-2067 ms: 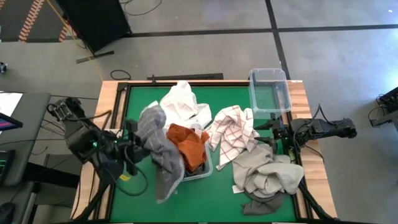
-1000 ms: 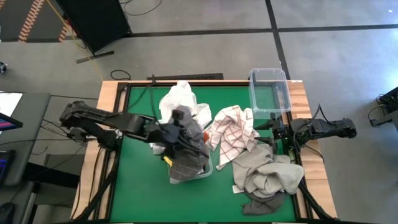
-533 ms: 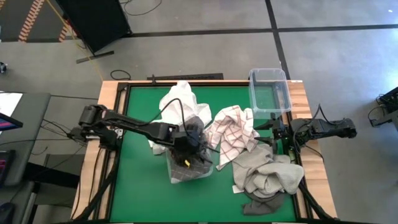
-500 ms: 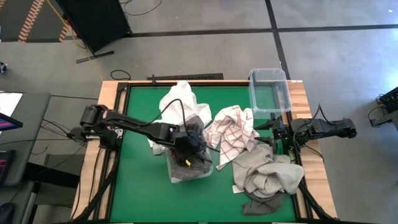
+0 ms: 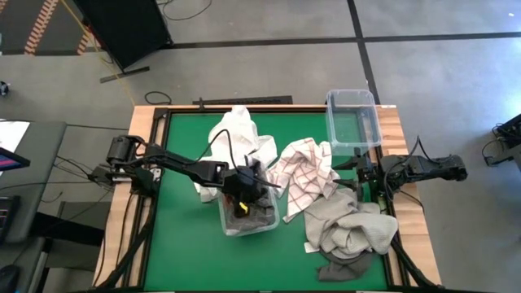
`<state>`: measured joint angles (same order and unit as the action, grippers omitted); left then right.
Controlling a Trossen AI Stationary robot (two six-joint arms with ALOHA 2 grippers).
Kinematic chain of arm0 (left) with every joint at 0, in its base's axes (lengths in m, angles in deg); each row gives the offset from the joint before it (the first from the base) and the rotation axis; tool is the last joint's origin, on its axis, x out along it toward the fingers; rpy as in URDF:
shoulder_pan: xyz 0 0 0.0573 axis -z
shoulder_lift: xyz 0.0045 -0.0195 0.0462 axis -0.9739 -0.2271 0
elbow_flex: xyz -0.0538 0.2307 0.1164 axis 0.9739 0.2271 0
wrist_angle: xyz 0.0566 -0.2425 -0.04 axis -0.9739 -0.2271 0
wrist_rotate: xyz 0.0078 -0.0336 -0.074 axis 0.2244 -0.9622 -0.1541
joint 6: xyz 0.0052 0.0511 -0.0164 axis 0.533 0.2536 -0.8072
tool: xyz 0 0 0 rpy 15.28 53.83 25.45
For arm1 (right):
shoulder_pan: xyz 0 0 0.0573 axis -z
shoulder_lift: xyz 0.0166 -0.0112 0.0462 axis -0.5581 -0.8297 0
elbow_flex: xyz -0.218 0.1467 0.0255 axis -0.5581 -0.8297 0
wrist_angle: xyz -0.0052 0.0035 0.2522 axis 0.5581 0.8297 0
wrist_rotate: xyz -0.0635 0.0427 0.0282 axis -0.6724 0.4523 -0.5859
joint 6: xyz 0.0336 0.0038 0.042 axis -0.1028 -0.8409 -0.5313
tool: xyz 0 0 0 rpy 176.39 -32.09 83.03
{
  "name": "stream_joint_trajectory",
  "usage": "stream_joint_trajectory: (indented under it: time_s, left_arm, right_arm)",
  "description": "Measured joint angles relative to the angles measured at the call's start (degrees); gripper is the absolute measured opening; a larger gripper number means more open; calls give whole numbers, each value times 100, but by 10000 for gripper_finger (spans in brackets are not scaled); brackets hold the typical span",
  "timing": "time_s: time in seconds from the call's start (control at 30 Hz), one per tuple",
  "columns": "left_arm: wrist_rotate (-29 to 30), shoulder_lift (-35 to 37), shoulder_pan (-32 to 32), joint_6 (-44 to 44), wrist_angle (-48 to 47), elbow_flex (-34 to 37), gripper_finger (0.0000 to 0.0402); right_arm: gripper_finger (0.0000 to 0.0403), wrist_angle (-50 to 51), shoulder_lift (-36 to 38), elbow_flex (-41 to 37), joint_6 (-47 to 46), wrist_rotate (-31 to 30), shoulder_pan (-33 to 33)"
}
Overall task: Sort towels by color in basket
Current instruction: Put the black stripe towel into the bottom transparent bin
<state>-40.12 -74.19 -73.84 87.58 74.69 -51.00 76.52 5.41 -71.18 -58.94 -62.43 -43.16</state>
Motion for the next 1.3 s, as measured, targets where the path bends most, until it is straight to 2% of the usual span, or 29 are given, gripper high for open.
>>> stream_joint_trajectory:
  time_s: [0.33,0.4,0.53,0.67,0.77,0.9,1.0,1.3]
  left_arm:
    - [-104,-13,21,127,-86,19,24]
    - [-100,-15,35,169,-89,21,48]
    - [-109,7,38,167,-477,-178,124]
    - [-186,112,39,222,-1395,-682,192]
    - [-170,282,83,238,-2134,-1120,220]
    - [-103,583,185,321,-2966,-1714,228]
    - [171,797,300,384,-3461,-2039,225]
    - [264,1327,773,419,-3721,-2257,221]
  right_arm:
    - [249,1,0,-1,0,-1,0]
    - [249,1,0,-1,0,0,0]
    - [249,1,0,1,0,1,0]
    - [249,-1,0,-1,0,-1,0]
    - [249,0,0,1,0,1,0]
    - [249,1,0,1,0,1,0]
    - [249,0,0,0,0,-1,0]
    - [249,1,-2,-1,2,-1,0]
